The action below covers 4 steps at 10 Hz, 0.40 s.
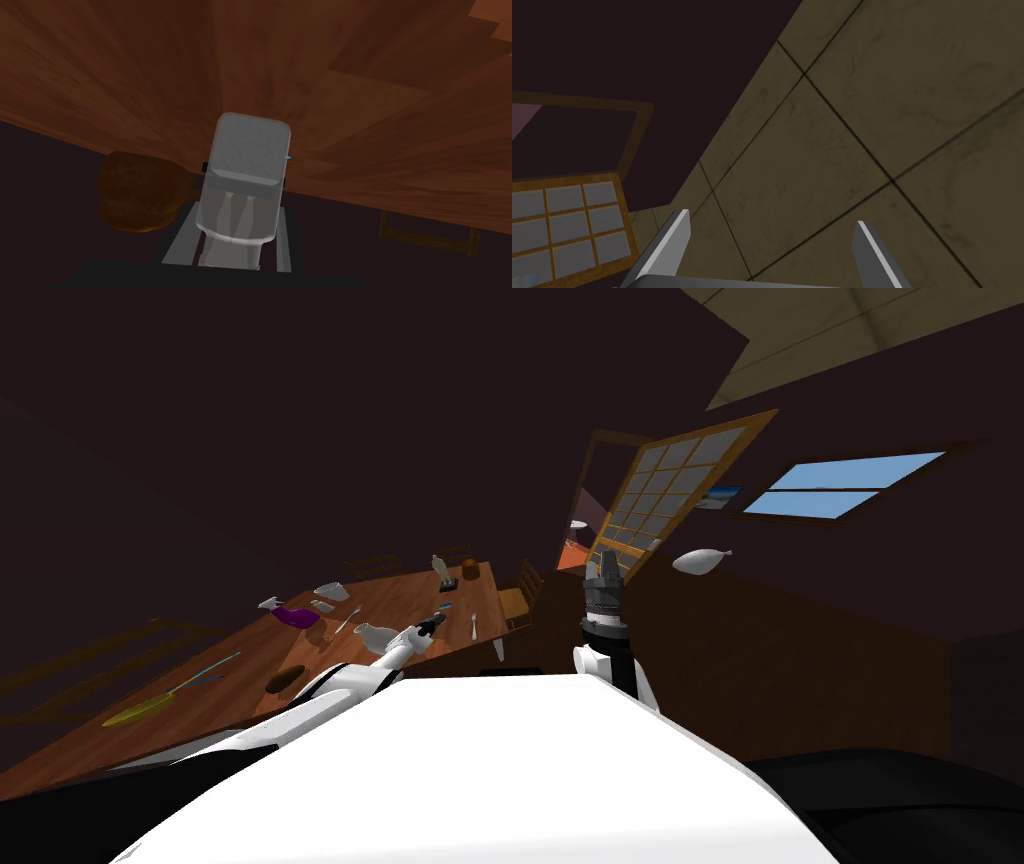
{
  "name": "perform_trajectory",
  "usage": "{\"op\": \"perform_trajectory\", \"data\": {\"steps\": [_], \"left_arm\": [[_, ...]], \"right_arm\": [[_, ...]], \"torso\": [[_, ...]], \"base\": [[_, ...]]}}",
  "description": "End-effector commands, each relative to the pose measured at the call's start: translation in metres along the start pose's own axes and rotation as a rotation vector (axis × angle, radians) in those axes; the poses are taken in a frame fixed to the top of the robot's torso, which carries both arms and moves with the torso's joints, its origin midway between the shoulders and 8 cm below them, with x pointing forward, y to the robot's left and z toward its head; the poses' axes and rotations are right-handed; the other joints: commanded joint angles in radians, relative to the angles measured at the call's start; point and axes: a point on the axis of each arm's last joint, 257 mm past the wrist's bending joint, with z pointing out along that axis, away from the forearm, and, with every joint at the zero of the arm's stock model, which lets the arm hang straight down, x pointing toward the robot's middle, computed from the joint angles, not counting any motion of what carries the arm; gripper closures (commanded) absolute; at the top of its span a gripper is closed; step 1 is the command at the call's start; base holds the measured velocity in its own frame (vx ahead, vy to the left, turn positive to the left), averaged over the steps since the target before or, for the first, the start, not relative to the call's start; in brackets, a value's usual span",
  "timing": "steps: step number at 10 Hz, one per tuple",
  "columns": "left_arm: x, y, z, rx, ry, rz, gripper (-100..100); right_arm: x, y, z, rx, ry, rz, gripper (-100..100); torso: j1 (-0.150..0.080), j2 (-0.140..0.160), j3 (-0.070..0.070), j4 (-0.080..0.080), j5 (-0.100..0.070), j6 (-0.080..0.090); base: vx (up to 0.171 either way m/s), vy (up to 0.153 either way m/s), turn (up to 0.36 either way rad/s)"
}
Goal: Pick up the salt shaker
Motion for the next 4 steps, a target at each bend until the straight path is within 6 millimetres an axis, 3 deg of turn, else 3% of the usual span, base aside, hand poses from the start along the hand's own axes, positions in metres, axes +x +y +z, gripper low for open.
{"op": "perform_trajectory", "data": {"steps": [1,3,4], "left_arm": [[-0.0065,-0.0164,0.0054,0.02,0.002,0.022,100],[-0.0071,-0.0161,0.0052,0.017,0.0,0.018,100],[-0.0077,-0.0162,0.0053,0.018,-0.001,0.019,0]], "right_arm": [[0.0,0.0,0.0,0.0,0.0,0.0,0],[0.0,0.0,0.0,0.0,0.0,0.0,0],[0.0,0.0,0.0,0.0,0.0,0.0,0]], "torso": [[0.0,0.0,0.0,0.0,0.0,0.0],[0.0,0.0,0.0,0.0,0.0,0.0],[0.0,0.0,0.0,0.0,0.0,0.0]], "base": [[-0.013,0.003,0.174],[-0.007,-0.001,0.042],[0.0,0.0,0.0]]}}
